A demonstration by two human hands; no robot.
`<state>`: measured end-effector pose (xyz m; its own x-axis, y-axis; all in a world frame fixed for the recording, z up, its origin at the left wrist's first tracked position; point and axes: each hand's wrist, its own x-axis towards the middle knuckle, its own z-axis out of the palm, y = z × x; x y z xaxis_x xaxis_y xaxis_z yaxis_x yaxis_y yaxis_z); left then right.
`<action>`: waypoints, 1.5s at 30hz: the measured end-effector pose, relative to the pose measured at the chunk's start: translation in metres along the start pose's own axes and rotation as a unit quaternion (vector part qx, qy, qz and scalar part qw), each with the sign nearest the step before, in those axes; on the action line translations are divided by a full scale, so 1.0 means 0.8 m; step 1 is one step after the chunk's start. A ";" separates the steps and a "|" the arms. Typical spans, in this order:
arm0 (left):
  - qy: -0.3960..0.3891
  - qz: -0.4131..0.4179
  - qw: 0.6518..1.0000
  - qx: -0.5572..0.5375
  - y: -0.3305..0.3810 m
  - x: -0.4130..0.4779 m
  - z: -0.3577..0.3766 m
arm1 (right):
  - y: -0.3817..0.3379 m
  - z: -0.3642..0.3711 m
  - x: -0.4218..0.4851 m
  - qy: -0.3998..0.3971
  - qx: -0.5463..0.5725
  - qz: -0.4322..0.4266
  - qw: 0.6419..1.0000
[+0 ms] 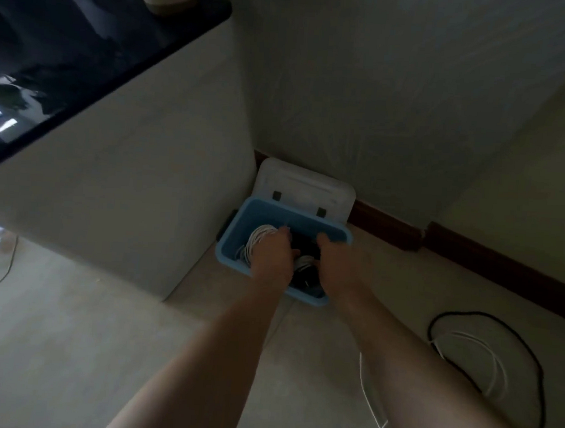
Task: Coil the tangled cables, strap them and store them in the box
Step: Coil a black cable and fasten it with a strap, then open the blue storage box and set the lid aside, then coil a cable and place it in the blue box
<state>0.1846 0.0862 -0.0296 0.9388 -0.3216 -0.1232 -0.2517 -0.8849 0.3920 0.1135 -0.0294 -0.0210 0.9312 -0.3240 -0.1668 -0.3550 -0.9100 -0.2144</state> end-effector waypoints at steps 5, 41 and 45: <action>-0.019 0.080 0.983 0.164 -0.005 -0.018 0.002 | 0.003 0.003 -0.011 -0.061 -0.083 -0.004 0.995; -0.354 0.117 0.928 0.030 0.135 -0.276 0.091 | 0.258 0.020 -0.364 -0.188 0.228 0.225 0.928; -0.358 0.121 0.924 0.048 0.131 -0.271 0.133 | 0.254 0.052 -0.344 -0.182 0.203 0.222 0.936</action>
<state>-0.0705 0.0272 -0.0587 0.4641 -0.6245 -0.6281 -0.4864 -0.7723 0.4085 -0.2182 -0.1144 -0.0584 0.6208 -0.4696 -0.6277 -0.7714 -0.5087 -0.3823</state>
